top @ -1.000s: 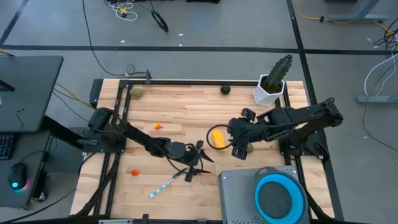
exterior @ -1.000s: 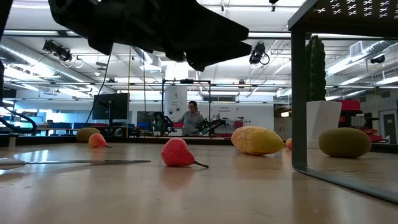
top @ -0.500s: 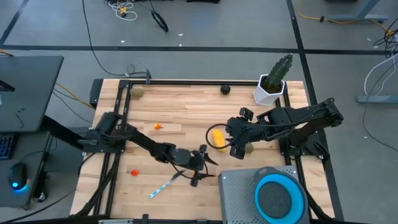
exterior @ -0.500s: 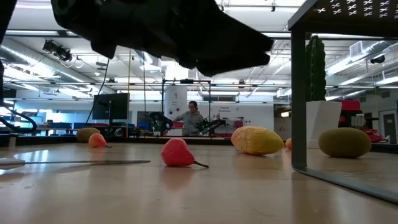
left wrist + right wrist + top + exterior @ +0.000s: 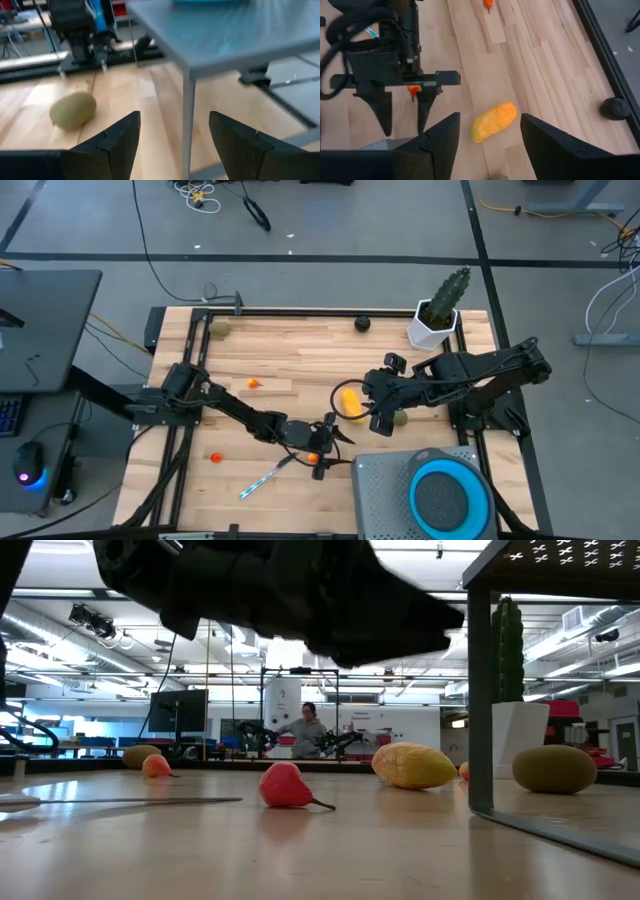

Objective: Pick & Place Fruit
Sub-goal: Adjust the shelf on the table

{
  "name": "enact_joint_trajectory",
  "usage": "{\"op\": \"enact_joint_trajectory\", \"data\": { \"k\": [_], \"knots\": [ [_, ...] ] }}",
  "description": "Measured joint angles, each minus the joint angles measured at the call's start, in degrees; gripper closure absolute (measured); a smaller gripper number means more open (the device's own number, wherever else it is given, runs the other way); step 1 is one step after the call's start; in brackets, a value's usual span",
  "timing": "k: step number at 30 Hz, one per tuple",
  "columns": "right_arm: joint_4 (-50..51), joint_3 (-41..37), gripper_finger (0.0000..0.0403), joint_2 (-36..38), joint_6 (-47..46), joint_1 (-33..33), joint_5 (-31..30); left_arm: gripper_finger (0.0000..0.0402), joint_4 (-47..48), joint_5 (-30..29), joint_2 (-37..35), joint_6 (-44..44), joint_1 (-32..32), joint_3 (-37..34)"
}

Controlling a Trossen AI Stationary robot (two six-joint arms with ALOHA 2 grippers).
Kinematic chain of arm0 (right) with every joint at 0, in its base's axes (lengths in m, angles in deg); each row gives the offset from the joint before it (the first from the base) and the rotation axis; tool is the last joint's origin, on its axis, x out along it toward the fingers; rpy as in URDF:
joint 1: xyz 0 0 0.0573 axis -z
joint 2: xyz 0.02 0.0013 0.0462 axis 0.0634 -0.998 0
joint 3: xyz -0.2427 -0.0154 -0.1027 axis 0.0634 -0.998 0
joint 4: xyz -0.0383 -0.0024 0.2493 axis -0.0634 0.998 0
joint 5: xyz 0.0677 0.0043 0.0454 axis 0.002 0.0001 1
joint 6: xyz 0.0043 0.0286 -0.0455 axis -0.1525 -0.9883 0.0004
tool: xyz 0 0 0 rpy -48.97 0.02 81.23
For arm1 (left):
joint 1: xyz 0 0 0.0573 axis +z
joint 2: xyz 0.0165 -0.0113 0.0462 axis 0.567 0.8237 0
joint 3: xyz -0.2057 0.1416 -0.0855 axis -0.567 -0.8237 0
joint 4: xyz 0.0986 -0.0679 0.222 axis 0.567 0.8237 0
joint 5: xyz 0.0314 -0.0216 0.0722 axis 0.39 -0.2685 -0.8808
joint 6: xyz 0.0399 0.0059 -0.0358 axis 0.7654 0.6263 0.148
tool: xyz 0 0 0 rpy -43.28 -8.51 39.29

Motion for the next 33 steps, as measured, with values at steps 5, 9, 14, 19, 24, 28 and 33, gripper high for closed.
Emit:
{"op": "enact_joint_trajectory", "data": {
  "k": [5, 9, 14, 19, 24, 28, 33],
  "knots": [
    [-0.5, 0.0, 0.0185, 0.0, 0.0, 0.0, 0.0, 0.0154, -2.7, -1.8, 1.0, -1.5, 0.0, 0.0],
    [-1.1, 0.0, 0.0185, 0.0, 0.0, 0.0, 0.0, 0.0154, -4.3, -2.2, 2.6, -2.6, 0.0, 0.7],
    [-1.4, 0.0, 0.0185, 0.0, 0.2, 0.0, 0.0, 0.0154, -4.3, -1.8, 3.8, -2.5, 0.0, 1.7],
    [-1.4, 0.0, 0.0185, 0.0, 0.2, 0.0, 0.0, 0.0154, -4.4, -2.9, 3.8, -2.5, -0.1, 2.2],
    [-1.4, 0.0, 0.0185, 0.0, 0.2, 0.0, 0.0, 0.0154, -2.8, -8.6, 3.8, -2.3, 0.2, 2.2],
    [-1.4, 0.0, 0.0185, 0.0, 0.2, 0.0, 0.0, 0.0154, -2.1, -9.5, 3.8, -2.3, 0.6, 2.2],
    [-1.4, 0.0, 0.0185, 0.0, 0.2, 0.0, 0.0, 0.0154, -1.9, -8.4, 3.8, -2.3, 0.6, 2.2]
  ]
}}
